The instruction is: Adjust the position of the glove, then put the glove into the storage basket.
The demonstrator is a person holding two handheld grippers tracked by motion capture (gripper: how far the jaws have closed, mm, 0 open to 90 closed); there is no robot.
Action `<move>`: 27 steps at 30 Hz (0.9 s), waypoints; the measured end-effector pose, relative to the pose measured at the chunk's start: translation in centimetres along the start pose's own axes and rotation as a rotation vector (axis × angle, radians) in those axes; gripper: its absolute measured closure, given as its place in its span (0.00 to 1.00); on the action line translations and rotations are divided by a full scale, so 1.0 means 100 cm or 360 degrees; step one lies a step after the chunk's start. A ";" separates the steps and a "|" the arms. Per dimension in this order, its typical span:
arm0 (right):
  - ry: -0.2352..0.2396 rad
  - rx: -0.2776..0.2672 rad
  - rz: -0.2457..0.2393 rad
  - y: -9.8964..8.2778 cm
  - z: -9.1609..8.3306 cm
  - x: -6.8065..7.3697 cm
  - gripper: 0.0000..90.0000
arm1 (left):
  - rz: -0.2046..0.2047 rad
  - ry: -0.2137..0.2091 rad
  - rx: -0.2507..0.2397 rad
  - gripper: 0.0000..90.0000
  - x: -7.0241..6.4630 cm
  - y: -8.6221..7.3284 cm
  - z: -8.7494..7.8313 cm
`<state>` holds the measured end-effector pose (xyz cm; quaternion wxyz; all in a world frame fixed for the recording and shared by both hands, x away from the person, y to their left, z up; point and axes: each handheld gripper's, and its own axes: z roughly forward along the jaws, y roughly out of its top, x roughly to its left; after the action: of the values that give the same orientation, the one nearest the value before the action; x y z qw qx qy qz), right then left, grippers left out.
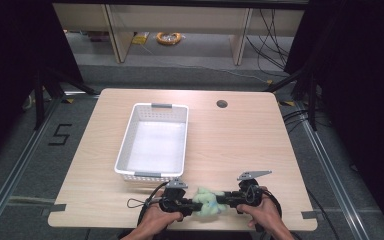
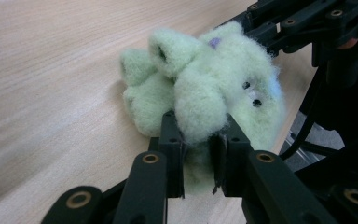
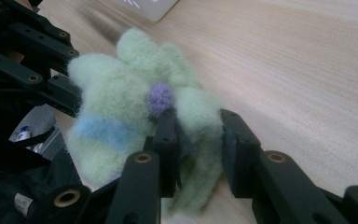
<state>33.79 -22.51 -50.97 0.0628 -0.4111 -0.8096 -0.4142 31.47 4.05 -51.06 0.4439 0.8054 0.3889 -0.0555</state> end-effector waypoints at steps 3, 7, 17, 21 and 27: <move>0.0002 -0.0013 -0.0023 0.000 -0.002 0.001 0.82 | 0.0038 0.0008 -0.0009 0.85 -0.001 0.000 -0.001; 0.0006 -0.0027 -0.0029 0.000 -0.005 0.003 0.83 | 0.0041 -0.0021 -0.0011 0.87 -0.002 0.001 -0.005; 0.0053 -0.0102 -0.0025 0.004 -0.013 0.015 0.85 | 0.0048 -0.0032 -0.0060 0.87 -0.003 0.005 -0.019; 0.0061 -0.0120 -0.0045 0.008 -0.017 0.020 0.85 | 0.0053 -0.0030 -0.0077 0.87 -0.005 0.008 -0.024; 0.0046 -0.0172 -0.0123 0.015 -0.026 0.022 0.85 | 0.0062 -0.0068 -0.0120 0.87 -0.007 0.015 -0.032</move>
<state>32.80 -22.55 -47.38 0.0363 -0.3764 -0.8003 -0.4653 31.23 5.62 -47.82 0.4830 0.7942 0.3654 -0.0493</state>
